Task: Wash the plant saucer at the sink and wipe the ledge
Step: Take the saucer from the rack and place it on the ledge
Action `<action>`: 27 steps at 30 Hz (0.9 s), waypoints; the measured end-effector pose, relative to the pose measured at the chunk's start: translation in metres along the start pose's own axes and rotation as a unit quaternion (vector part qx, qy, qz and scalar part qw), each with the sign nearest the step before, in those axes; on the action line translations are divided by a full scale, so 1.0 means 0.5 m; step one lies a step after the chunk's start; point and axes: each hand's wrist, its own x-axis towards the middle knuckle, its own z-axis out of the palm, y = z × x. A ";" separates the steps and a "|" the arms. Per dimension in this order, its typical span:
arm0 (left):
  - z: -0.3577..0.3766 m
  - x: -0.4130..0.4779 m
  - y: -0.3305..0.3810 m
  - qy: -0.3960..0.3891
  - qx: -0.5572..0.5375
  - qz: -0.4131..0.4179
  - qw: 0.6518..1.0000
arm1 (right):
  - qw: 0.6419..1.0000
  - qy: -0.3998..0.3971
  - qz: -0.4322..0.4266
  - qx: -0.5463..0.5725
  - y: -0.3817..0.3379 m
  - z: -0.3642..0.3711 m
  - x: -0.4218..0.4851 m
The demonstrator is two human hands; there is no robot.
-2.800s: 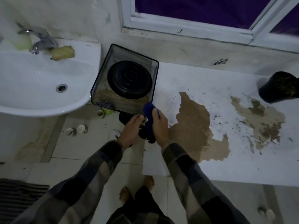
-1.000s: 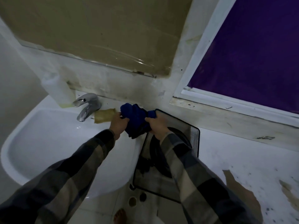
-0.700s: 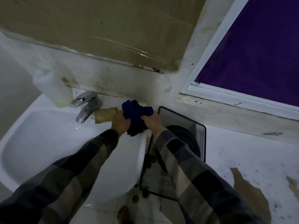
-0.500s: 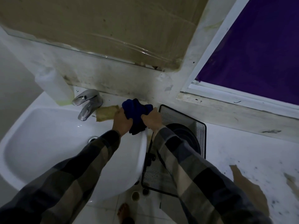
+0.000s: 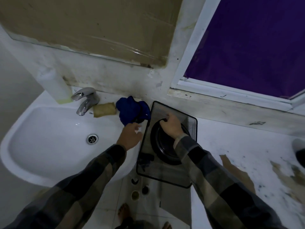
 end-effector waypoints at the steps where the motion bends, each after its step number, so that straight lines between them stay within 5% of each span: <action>1: 0.013 -0.009 0.000 -0.010 0.006 -0.007 1.000 | 1.000 0.004 0.010 -0.007 0.022 -0.011 -0.008; 12: 0.099 -0.063 0.019 0.027 0.132 -0.060 0.989 | 0.956 -0.024 0.263 -0.131 0.323 -0.071 -0.149; 27: 0.127 -0.079 0.031 0.067 0.148 -0.140 0.977 | 0.991 -0.030 0.114 -0.071 0.412 -0.085 -0.133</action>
